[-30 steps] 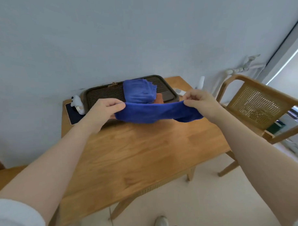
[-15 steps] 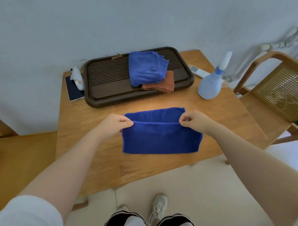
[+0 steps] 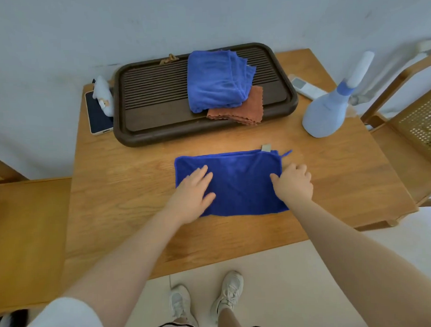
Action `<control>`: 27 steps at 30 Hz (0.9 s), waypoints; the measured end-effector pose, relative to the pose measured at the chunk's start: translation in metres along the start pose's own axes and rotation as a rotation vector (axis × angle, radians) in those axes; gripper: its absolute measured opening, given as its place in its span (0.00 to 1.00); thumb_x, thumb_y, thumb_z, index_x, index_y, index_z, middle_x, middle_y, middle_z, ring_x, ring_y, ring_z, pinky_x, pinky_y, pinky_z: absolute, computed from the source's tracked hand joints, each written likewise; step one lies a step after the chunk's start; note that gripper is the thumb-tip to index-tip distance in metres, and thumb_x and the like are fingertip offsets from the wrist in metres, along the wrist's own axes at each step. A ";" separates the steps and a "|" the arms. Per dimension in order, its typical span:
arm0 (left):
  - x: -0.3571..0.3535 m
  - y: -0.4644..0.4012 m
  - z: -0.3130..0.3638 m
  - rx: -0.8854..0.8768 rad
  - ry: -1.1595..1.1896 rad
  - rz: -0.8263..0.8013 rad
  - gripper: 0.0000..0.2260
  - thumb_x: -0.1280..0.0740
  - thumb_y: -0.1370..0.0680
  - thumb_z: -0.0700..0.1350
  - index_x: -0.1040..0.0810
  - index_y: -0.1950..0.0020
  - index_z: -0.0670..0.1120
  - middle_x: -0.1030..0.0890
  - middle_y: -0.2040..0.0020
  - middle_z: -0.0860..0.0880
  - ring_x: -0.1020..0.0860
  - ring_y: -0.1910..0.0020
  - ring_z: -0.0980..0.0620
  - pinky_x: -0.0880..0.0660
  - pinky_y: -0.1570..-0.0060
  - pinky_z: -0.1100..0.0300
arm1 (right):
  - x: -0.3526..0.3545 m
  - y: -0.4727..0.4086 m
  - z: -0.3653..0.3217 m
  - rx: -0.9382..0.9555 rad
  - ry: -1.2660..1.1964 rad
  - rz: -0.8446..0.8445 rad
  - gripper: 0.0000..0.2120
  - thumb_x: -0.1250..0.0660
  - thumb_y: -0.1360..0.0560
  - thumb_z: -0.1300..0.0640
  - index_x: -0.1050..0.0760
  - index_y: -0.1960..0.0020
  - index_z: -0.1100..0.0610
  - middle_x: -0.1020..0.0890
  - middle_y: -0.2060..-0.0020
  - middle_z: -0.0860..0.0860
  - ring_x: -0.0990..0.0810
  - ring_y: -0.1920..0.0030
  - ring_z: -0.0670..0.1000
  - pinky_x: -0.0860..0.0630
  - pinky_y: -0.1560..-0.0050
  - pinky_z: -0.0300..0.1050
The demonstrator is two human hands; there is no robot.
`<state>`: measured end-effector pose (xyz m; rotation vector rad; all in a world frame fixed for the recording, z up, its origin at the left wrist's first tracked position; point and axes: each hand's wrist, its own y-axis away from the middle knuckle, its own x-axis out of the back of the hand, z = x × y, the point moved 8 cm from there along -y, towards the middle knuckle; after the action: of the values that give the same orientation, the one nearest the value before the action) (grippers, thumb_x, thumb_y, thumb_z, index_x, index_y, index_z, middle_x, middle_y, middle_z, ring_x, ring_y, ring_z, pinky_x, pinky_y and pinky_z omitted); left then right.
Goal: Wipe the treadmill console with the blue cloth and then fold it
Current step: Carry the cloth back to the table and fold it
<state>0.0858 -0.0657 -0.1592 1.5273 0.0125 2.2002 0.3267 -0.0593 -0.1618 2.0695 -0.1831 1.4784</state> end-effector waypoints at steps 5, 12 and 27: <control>-0.029 0.010 -0.007 0.048 -0.134 -0.129 0.36 0.43 0.22 0.59 0.62 0.24 0.48 0.65 0.24 0.48 0.63 0.25 0.51 0.59 0.27 0.55 | -0.012 -0.003 -0.007 -0.077 -0.359 -0.126 0.06 0.38 0.24 0.62 0.34 0.49 0.60 0.26 0.59 0.54 0.26 0.58 0.54 0.28 0.61 0.47; 0.022 0.025 -0.029 -0.021 0.029 0.140 0.19 0.43 0.20 0.40 0.34 0.29 0.45 0.37 0.27 0.50 0.32 0.32 0.50 0.34 0.34 0.58 | 0.018 0.052 -0.108 0.327 -0.558 -0.224 0.16 0.36 0.24 0.61 0.28 0.37 0.55 0.24 0.57 0.48 0.25 0.58 0.48 0.27 0.58 0.43; 0.001 0.022 -0.065 0.718 1.191 0.118 0.12 0.38 0.21 0.49 0.30 0.40 0.47 0.24 0.50 0.52 0.25 0.54 0.53 0.29 0.56 0.57 | -0.057 0.059 -0.104 -0.032 -0.622 -0.216 0.24 0.40 0.20 0.53 0.40 0.28 0.58 0.30 0.34 0.53 0.28 0.42 0.53 0.32 0.50 0.44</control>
<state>0.0197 -0.0687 -0.1775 0.2049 1.1829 3.0185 0.1944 -0.0655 -0.1686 2.3762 -0.2107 0.6705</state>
